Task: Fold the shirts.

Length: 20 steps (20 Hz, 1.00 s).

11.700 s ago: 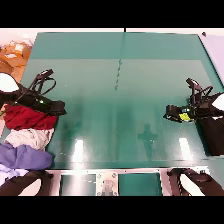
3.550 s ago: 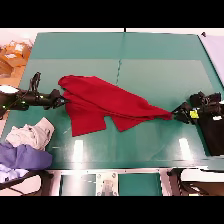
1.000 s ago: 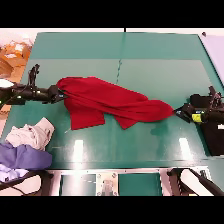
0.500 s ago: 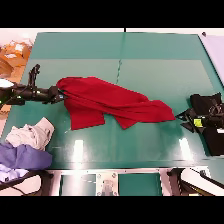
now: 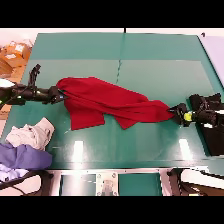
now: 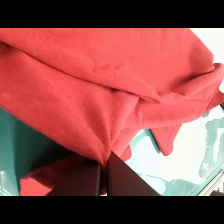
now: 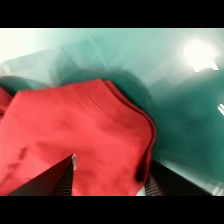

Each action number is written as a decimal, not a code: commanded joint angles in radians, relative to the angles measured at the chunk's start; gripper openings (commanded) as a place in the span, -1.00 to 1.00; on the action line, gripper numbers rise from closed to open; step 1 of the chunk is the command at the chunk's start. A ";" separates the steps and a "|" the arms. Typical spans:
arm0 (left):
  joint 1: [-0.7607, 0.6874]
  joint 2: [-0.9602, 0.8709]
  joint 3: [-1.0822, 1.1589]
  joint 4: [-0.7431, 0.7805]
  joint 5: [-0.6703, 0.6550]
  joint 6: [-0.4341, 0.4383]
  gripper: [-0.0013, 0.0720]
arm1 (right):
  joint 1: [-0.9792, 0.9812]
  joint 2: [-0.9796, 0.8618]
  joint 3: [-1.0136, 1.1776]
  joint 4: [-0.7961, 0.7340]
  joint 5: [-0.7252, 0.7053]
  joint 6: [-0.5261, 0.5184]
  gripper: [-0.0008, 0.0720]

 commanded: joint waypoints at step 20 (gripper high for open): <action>0.000 0.349 1.226 -0.039 -0.132 -0.193 -0.89 | -0.026 0.673 1.130 0.092 0.081 0.290 -0.92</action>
